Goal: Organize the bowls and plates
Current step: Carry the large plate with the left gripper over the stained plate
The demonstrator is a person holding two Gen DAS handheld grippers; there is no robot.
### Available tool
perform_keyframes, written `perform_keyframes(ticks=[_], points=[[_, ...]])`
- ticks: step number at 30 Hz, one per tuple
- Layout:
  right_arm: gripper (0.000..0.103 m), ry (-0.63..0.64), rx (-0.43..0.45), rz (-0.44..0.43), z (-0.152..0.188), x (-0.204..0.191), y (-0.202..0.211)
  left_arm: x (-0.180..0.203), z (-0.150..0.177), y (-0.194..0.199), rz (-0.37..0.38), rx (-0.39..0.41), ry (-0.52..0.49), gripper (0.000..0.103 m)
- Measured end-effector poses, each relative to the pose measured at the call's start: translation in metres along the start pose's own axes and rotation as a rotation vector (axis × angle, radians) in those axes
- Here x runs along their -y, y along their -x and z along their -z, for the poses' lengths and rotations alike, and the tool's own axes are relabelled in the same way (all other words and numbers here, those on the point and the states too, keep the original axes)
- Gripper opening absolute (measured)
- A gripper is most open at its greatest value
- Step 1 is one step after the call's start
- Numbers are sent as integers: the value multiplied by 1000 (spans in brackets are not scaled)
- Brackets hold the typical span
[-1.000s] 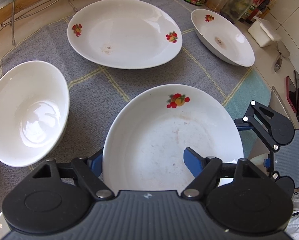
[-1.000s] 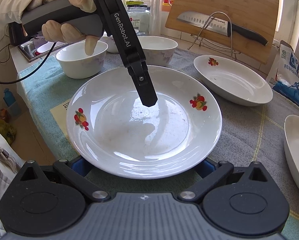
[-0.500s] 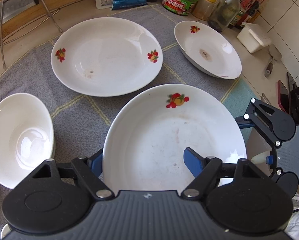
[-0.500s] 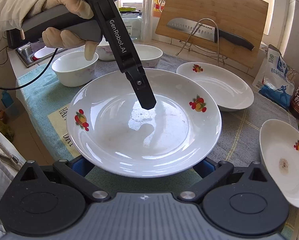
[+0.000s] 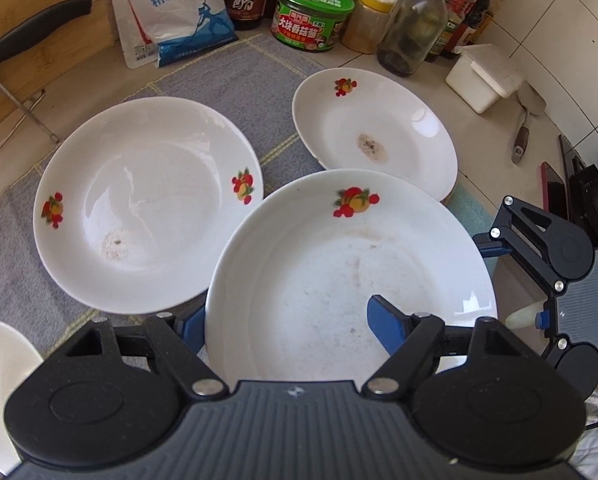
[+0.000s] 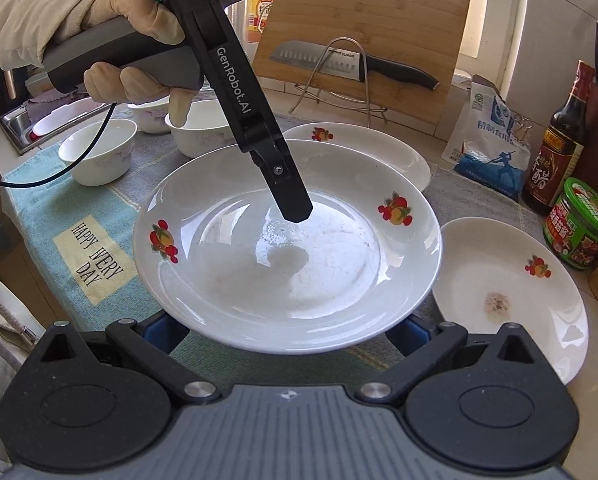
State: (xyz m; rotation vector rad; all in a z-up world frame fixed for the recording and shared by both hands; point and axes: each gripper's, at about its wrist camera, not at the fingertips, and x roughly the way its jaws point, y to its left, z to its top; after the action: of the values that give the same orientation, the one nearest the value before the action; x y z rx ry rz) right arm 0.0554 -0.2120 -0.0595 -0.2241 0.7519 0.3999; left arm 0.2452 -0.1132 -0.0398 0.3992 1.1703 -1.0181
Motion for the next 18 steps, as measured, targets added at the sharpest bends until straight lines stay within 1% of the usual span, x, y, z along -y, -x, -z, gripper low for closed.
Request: perform_keyframes(ticks=[10,18], points=[[103,-72,9,80,11,38,19,27,-53,-24,30,2,-89,79],[103,-133,6,140,23,61,30,44,-86,-48,57,-9,-155,79]])
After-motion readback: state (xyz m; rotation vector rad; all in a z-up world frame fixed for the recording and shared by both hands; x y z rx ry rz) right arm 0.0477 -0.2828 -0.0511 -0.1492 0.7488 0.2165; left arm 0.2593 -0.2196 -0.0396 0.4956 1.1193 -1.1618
